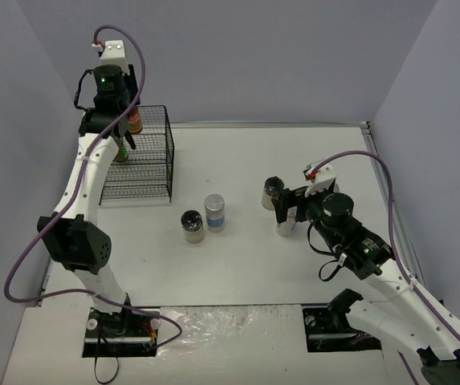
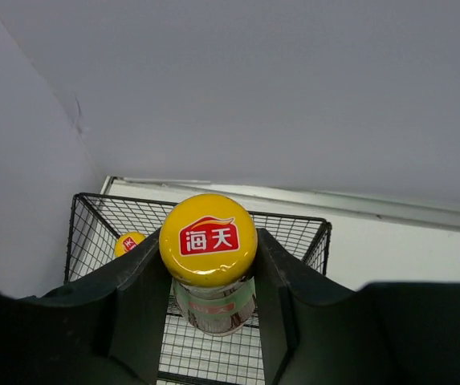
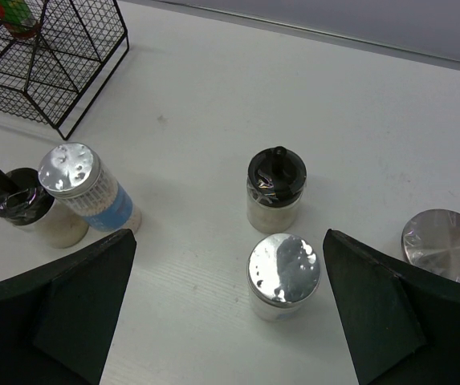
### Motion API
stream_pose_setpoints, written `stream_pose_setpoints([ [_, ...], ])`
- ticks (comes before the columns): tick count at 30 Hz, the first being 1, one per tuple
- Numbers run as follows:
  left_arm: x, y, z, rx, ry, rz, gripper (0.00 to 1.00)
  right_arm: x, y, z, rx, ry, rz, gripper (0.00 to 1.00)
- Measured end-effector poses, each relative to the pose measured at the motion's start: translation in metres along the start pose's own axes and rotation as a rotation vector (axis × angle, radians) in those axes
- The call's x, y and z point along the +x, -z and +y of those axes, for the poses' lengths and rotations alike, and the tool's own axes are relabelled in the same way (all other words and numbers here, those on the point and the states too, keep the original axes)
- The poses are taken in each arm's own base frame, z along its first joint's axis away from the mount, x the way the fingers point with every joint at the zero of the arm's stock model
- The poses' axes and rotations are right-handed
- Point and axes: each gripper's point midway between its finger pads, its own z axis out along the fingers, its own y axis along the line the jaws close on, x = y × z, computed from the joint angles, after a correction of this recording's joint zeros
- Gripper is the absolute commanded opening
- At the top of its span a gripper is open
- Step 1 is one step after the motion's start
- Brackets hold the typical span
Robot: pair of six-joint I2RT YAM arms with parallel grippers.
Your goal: Organize the condiment bottles
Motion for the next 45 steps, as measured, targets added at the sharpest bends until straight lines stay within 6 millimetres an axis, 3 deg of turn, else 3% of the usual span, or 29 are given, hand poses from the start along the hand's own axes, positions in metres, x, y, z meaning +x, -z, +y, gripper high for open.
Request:
stream_pose_setpoints([
  [3, 0.022, -0.023, 0.006, -0.003, 0.001, 0.043, 0.00, 0.002, 0.000, 0.001, -0.004, 0.000, 0.006, 1.00],
  [7, 0.018, -0.039, 0.014, -0.008, 0.019, 0.027, 0.00, 0.005, 0.000, 0.002, -0.010, 0.000, 0.015, 1.00],
  [23, 0.011, -0.050, 0.010, 0.026, 0.054, -0.016, 0.00, 0.014, -0.004, 0.003, -0.015, 0.002, 0.045, 1.00],
  [26, 0.030, -0.058, 0.008, 0.031, 0.057, -0.017, 0.00, 0.018, -0.005, 0.003, -0.015, 0.004, 0.054, 1.00],
  [33, 0.124, -0.078, 0.002, 0.046, 0.031, 0.141, 0.00, 0.024, -0.006, 0.002, -0.014, 0.007, 0.069, 1.00],
  [37, 0.157, -0.080, 0.000, 0.054, 0.026, 0.200, 0.02, 0.025, -0.006, 0.003, -0.016, 0.008, 0.070, 1.00],
  [42, 0.170, -0.082, -0.002, 0.062, 0.028, 0.202, 0.21, 0.025, -0.006, 0.003, -0.019, 0.008, 0.072, 1.00],
  [45, 0.170, -0.083, -0.003, 0.065, 0.031, 0.193, 0.41, 0.027, -0.006, 0.003, -0.019, 0.008, 0.075, 1.00],
])
